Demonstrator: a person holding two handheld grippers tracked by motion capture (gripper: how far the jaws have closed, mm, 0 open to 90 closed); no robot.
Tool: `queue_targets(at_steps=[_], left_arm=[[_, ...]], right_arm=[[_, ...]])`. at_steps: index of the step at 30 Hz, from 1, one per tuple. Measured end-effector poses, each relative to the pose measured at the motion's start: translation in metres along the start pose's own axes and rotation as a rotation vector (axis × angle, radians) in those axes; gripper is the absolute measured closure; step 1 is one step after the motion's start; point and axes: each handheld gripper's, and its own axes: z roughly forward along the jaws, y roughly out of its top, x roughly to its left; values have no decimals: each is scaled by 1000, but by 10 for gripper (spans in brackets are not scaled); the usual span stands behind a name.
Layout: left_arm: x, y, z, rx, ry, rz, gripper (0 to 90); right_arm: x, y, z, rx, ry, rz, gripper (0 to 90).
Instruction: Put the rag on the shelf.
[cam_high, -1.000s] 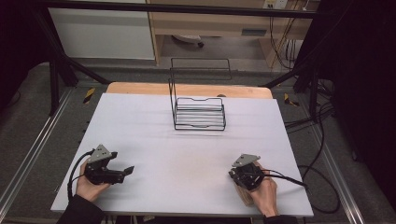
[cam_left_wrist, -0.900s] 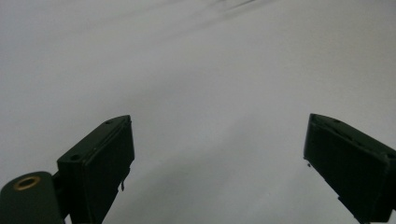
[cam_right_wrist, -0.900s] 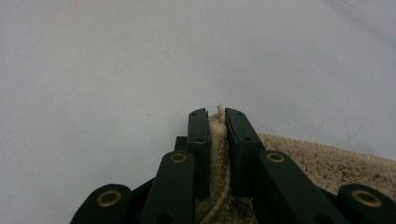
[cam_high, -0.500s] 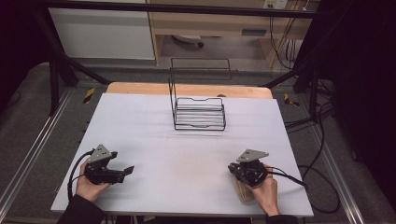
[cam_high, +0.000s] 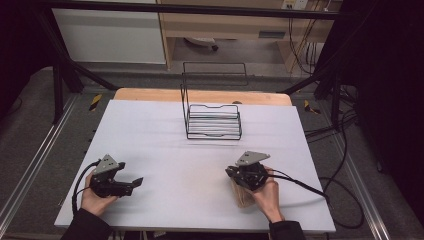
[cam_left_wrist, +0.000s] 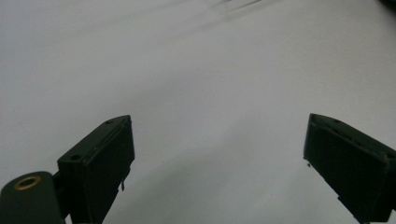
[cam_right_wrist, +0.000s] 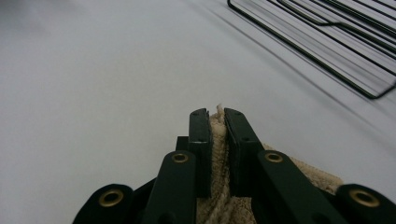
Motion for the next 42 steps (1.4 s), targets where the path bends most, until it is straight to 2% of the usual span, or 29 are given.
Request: queue_targets(at_steps=[9, 13, 15, 22, 27, 28, 30, 33, 34, 35, 38, 42], left_arm=[[1, 0, 0, -2, 1, -1, 87], [1, 0, 0, -2, 0, -1, 87], [1, 0, 0, 0, 0, -1, 87], [0, 0, 0, -3, 1, -5, 88], [0, 0, 1, 2, 1, 0, 89], [0, 0, 1, 2, 1, 0, 89], [0, 1, 1, 3, 1, -1, 89], [-1, 1, 1, 4, 1, -4, 89], [-1, 1, 1, 4, 1, -4, 89], [-3, 2, 1, 0, 3, -8, 89], [-6, 3, 1, 3, 5, -8, 88], [-9, 5, 3, 5, 6, -9, 88]], right_arm=[[15, 24, 35, -7, 46, -7, 826], [20, 30, 45, -4, 56, -10, 826], [23, 34, 56, 2, 53, -12, 825], [26, 35, 81, 29, 53, 5, 824], [29, 32, 90, 35, 75, 8, 811], [29, 32, 90, 35, 75, 8, 811], [29, 32, 88, 30, 88, 16, 742], [28, 37, 81, -23, 107, 28, 605], [28, 37, 81, -23, 107, 28, 605], [25, 42, 73, -45, 110, 28, 491], [15, 45, 57, -78, 89, 30, 366], [-6, 35, 34, -83, 75, 75, 301]])
